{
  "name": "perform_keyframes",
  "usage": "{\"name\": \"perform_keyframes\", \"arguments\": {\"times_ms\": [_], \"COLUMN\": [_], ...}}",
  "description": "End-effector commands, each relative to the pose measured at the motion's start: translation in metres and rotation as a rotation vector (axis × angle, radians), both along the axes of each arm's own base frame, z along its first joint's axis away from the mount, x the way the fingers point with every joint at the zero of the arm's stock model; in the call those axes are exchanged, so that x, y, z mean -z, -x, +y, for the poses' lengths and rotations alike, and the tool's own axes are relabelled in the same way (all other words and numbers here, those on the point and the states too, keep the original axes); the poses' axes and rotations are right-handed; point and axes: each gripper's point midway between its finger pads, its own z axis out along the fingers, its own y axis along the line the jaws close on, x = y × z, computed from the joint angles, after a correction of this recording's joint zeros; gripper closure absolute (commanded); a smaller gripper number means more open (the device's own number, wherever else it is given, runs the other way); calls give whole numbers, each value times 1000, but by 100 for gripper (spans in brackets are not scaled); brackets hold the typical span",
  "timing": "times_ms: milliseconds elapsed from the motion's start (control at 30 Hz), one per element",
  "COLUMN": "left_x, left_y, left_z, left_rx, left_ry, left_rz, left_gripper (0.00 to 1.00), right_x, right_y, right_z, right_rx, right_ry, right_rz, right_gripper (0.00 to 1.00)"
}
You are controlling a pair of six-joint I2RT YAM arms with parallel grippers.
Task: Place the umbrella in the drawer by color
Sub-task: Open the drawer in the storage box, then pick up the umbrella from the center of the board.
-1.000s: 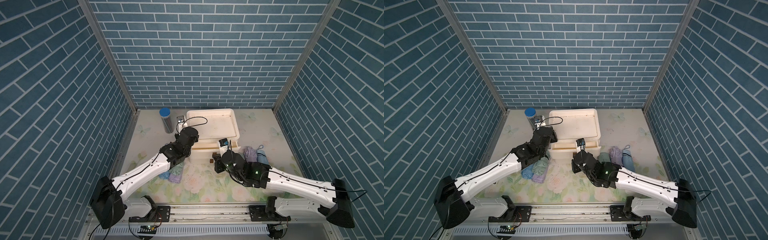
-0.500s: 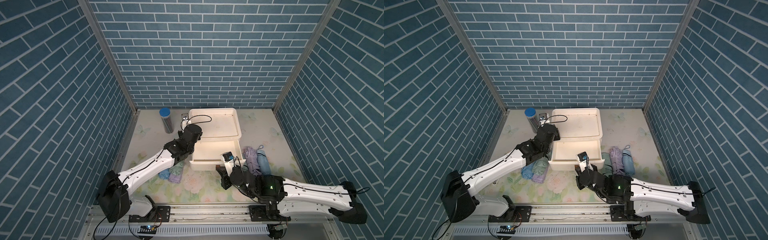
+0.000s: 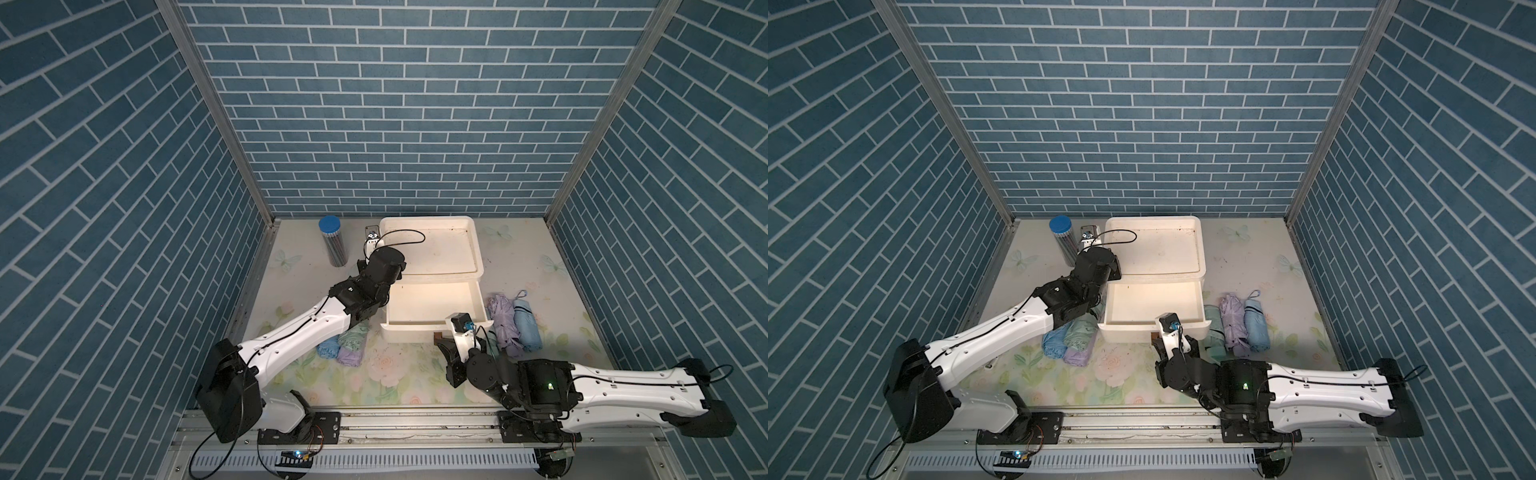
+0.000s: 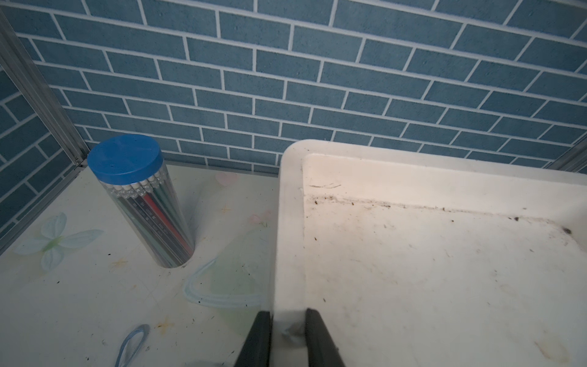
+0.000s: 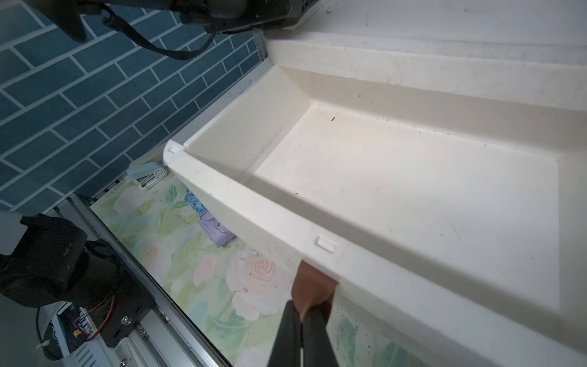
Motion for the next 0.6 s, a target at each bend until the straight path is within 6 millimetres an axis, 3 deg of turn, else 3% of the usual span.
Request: {"name": "perform_keyframes", "arguments": {"times_ms": [0, 133, 200, 267, 300, 400, 567], "left_x": [33, 31, 25, 17, 12, -3, -32], "left_y": [-4, -2, 0, 2, 3, 4, 6], "left_z": [5, 6, 7, 8, 8, 7, 5], "left_rx": [-18, -13, -11, -5, -1, 16, 44], "left_ry": [-41, -29, -18, -4, 2, 15, 38], "left_rz": [75, 78, 69, 52, 45, 21, -25], "left_gripper": [100, 100, 100, 90, 85, 72, 60], "right_x": [-27, -23, -24, -29, -33, -55, -106], "right_y": [19, 16, 14, 10, 8, 4, -10], "right_z": [17, 21, 21, 19, 17, 14, 0], "right_rx": [-97, -72, -58, -35, -26, -16, 54], "right_ry": [-95, -49, -32, -14, -6, -14, -27], "right_rz": [-19, -21, -28, -43, -56, -96, -206], "right_gripper": [100, 100, 82, 58, 51, 45, 33]}}
